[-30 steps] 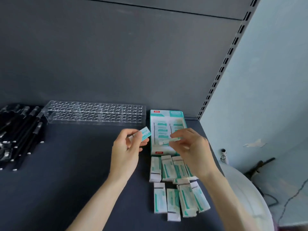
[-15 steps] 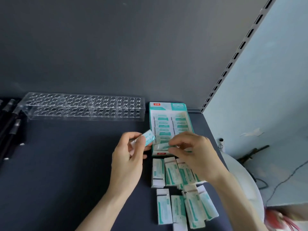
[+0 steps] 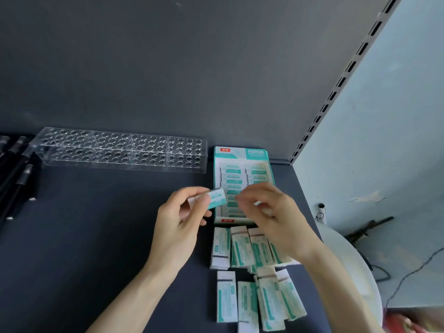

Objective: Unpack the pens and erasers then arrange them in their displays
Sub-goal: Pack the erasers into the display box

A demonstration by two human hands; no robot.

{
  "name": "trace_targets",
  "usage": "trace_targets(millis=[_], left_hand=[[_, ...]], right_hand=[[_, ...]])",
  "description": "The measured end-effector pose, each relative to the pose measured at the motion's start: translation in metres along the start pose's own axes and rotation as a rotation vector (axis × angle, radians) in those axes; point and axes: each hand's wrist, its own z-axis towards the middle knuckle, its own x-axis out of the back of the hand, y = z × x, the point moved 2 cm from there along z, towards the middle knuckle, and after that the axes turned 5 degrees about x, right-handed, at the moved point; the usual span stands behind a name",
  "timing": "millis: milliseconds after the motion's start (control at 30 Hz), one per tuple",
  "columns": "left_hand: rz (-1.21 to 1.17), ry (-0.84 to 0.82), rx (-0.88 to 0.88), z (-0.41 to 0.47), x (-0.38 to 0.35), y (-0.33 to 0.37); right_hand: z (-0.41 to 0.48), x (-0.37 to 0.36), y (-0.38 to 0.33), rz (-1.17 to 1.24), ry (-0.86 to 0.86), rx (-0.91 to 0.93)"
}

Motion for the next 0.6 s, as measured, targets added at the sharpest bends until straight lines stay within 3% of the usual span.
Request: trace_targets(millis=[133,233,367,500,600], left_hand=[[-0.126,-0.112,0.073,-0.001,-0.007,0.006],[-0.136,-0.156,0.05,0.002,-0.012,0.012],[-0.088,-0.161,0.013,0.006,-0.02,0.018],[0.272,0.011,-0.144,0.003,-0.013,0.009],[0.357,-0.027,-0.11,0.0,-0.01,-0.002]], right_hand=[[0.002,0.007,-0.007,0.275,0.025,-0.003],[0.0,0.01,-0.01,0.328,0.05,0.056],[-0.009,0.018,-0.006,0.308,0.125,0.089],[-0.019,0.036,0.009,0.091,0.203,0.032],[-0.024,0.046,0.017,-0.029,0.203,-0.008]])
